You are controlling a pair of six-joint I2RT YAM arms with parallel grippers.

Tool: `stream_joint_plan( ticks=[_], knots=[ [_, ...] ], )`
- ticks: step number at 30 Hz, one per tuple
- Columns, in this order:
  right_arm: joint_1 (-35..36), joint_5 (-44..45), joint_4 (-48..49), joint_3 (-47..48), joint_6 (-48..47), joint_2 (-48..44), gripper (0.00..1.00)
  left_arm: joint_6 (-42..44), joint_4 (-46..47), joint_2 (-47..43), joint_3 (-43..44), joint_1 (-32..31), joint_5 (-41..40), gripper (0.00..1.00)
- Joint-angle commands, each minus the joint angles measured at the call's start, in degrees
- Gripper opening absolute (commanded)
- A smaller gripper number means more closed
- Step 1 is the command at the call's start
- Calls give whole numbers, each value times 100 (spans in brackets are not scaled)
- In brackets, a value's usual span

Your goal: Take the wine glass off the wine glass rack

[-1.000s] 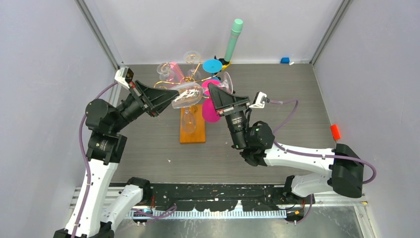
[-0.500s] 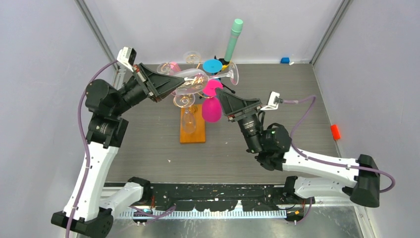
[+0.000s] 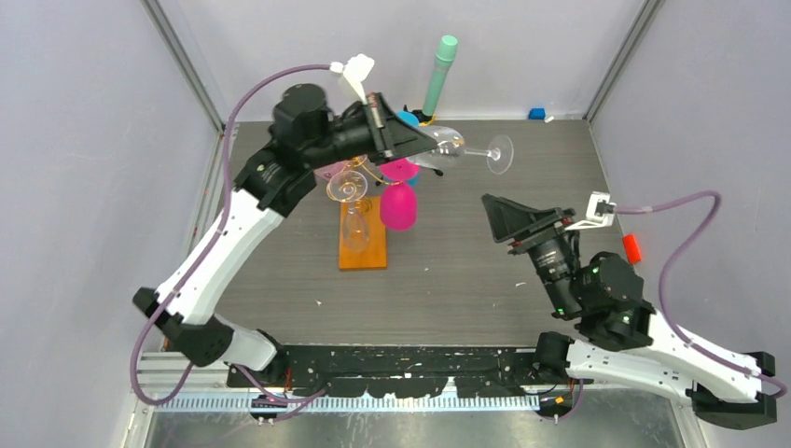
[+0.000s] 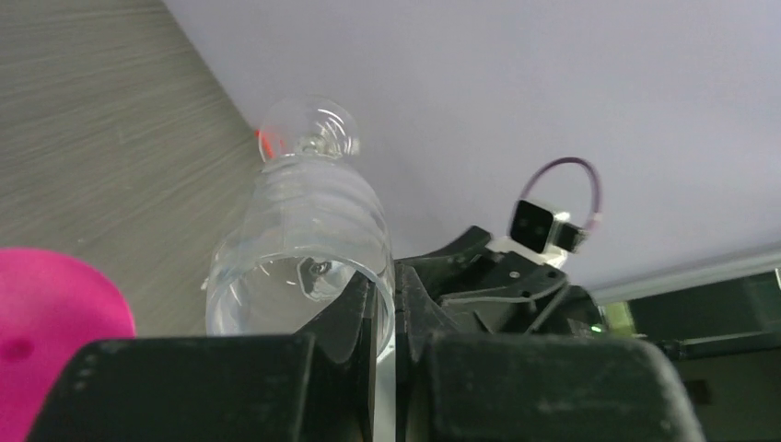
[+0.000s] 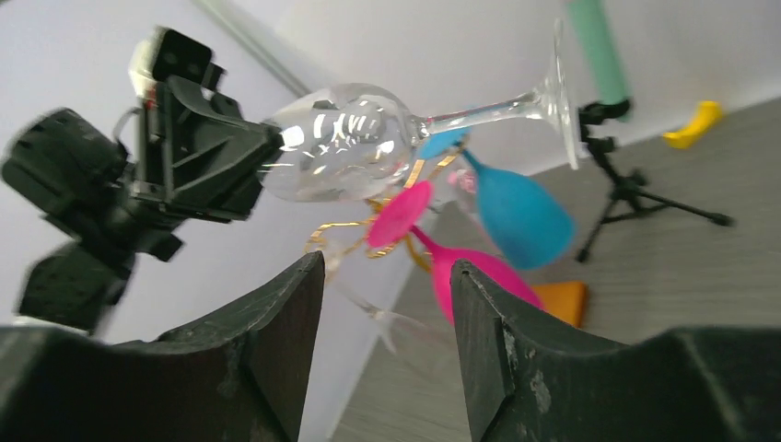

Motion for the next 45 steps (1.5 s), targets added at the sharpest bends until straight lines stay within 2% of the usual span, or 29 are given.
stream_joint_plan(
  ticks=[1, 6, 7, 11, 15, 24, 38, 45],
  knots=[
    [21, 1371, -2691, 458, 203, -395, 58, 1368, -1237, 694, 1156, -700, -1096, 0],
    [22, 2302, -4780, 1036, 1339, -170, 57, 2085, -2685, 1723, 2373, -1308, -2382, 0],
    [19, 2533, -5412, 1212, 1708, -7, 56, 2212, -2964, 1940, 2643, -1399, -2574, 0],
    [25, 3078, -6902, 1643, 2592, 540, 53, 2614, -4076, 2861, 3751, -1794, -3431, 0],
    [22, 3294, -7665, 1698, 3150, 836, 51, 2825, -4463, 3336, 3895, -2094, -3873, 0],
    [21, 3085, -7866, 1389, 3467, 425, 49, 2953, -4730, 4268, 4049, -2286, -3949, 0],
    [22, 2688, -7863, 1132, 3693, 198, 49, 3396, -4337, 5139, 4572, -2289, -4191, 0],
    [21, 2624, -7851, 1148, 3707, 343, 48, 3493, -3986, 5287, 4603, -1973, -3976, 7]
  ],
)
